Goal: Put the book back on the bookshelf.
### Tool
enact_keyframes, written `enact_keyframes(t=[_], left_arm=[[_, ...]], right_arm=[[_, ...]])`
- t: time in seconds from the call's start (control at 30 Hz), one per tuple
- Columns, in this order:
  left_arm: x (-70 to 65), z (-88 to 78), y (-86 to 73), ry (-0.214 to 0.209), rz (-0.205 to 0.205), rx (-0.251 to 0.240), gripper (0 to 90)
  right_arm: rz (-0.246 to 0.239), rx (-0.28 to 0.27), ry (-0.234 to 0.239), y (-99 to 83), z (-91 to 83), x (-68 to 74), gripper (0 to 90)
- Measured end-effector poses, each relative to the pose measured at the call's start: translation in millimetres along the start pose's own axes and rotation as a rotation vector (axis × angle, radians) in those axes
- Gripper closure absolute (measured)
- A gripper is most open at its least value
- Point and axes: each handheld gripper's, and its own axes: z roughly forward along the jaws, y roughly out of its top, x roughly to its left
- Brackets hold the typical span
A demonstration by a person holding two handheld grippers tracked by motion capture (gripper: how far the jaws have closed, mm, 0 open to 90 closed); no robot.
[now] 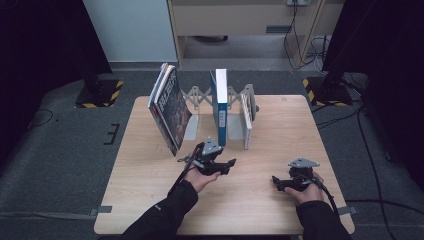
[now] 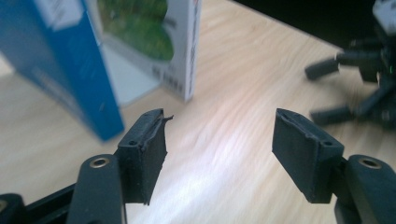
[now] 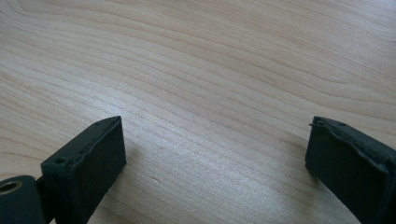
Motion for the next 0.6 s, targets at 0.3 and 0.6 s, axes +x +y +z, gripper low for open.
enact_keyframes(t=[0.3,0.6], left_arm=[[29.9,-42.7,-39.0,0.038,-0.092,0.050,26.9],[69.9,-87.6,-79.0,0.124,-0.193,0.089,20.5]], right_arm=[[0.016,0.003,-0.012,-0.5,-0.3,0.6,4.0],[0.049,0.004,-0.002,-1.1,-6.3,-3.8,13.9]])
